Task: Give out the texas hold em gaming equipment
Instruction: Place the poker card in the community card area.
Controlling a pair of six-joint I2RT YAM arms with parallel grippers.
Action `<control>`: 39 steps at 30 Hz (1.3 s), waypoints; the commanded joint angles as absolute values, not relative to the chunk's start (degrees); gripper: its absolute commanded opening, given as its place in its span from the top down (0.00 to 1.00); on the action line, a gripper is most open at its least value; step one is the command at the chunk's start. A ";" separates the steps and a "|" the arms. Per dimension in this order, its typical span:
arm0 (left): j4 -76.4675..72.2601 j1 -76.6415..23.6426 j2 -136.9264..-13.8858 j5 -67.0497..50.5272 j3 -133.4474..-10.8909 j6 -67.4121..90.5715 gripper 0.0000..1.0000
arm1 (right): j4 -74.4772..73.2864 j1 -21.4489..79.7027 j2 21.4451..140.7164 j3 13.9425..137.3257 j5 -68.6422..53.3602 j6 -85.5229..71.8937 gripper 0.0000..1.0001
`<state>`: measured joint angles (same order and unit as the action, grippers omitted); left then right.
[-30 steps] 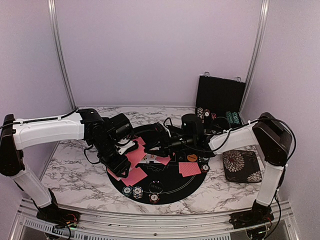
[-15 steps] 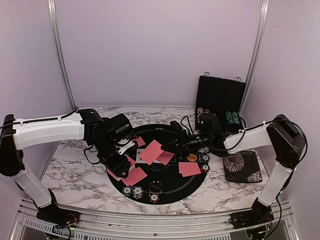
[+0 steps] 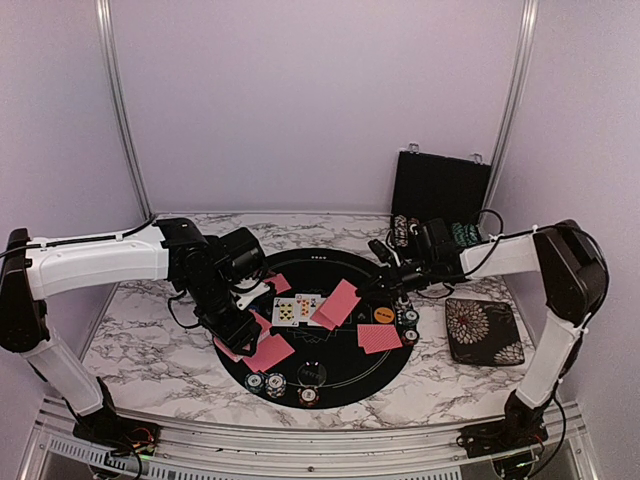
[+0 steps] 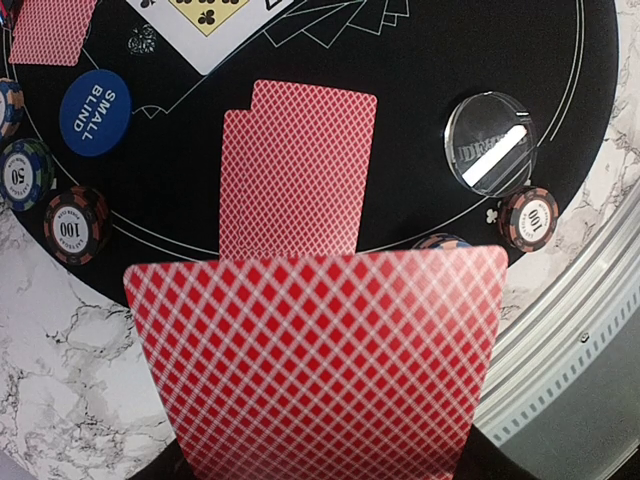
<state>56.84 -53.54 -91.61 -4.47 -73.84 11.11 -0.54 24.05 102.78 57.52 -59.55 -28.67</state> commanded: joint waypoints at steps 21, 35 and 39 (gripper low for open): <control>57.32 -53.70 -93.82 -4.43 -77.66 11.15 0.50 | -17.57 20.75 115.63 70.60 -47.98 -13.69 0.91; 57.48 -53.75 -95.28 -4.17 -79.14 11.18 0.50 | -22.61 20.74 114.98 73.36 -40.21 -11.73 0.62; 57.48 -53.70 -96.34 -3.70 -80.15 11.44 0.50 | -22.54 21.06 112.96 73.02 -37.47 -12.70 0.55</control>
